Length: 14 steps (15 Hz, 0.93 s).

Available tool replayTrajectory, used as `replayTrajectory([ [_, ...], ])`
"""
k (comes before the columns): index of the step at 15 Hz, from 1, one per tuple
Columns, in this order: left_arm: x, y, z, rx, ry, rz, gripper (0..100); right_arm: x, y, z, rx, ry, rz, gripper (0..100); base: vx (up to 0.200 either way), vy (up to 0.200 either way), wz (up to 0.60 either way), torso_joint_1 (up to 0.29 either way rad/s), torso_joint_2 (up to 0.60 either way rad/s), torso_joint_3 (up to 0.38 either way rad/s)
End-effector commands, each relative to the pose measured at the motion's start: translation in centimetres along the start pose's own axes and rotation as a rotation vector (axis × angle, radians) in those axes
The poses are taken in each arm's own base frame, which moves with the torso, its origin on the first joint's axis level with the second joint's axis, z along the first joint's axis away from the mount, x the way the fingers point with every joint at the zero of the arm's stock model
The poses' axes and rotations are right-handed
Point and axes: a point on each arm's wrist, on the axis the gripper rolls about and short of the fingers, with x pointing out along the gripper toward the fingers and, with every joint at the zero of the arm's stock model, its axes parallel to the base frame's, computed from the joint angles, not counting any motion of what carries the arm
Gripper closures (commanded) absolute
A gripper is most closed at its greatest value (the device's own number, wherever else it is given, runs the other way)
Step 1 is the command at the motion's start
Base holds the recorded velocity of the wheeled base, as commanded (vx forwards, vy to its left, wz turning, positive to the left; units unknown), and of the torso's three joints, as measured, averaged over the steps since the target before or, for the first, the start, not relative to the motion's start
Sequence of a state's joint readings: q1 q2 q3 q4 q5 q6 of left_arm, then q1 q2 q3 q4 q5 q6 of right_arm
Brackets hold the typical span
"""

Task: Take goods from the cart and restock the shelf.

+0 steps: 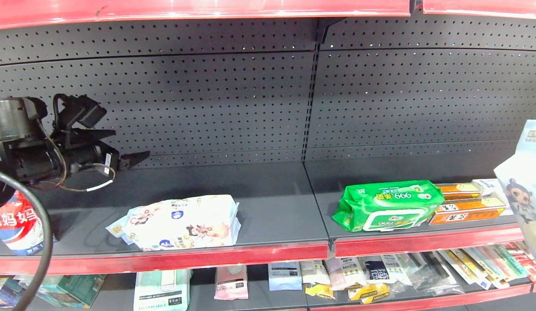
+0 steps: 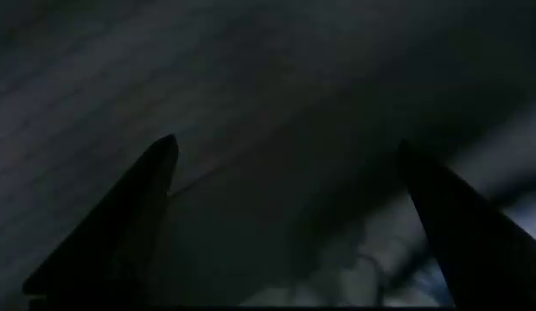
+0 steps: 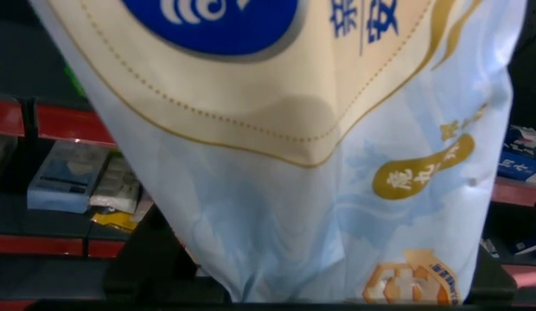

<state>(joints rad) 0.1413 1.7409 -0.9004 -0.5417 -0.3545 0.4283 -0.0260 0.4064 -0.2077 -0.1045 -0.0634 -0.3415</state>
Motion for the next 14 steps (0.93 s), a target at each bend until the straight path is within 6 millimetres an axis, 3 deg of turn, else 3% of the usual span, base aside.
replayTrajectory([
  [1,-0.1,-1.5,-0.6,-0.096,0.005,0.139,0,0.0,-0.1,0.3,0.0,-0.004,0.001,100,0.0,0.0,0.0,0.0,0.0,0.0],
  [2,-1.1,-2.1,0.2,-0.176,-0.015,0.279,0,0.2,-0.2,0.6,0.0,-0.001,-0.008,100,0.0,0.0,0.0,0.0,0.0,0.0],
  [4,-5.6,-3.4,0.7,-0.24,-0.036,0.277,0,1.0,-0.4,1.2,-0.004,0.039,-0.007,100,0.0,0.0,0.0,0.0,0.0,0.0],
  [5,-9.3,-4.9,0.0,-0.249,-0.022,0.215,0,1.7,-0.4,1.2,-0.008,0.079,0.008,100,0.0,0.0,0.0,0.0,0.0,0.0],
  [10,-22.9,-11.2,-3.4,-0.271,0.034,0.013,0,4.3,0.0,1.4,-0.003,0.179,0.135,100,0.0,0.0,0.0,0.0,0.0,0.0],
  [14,-30.7,-14.4,-5.9,-0.224,-0.012,-0.126,0,5.4,-0.3,2.7,0.002,0.168,0.199,100,0.0,0.0,0.0,0.0,0.0,0.0],
])
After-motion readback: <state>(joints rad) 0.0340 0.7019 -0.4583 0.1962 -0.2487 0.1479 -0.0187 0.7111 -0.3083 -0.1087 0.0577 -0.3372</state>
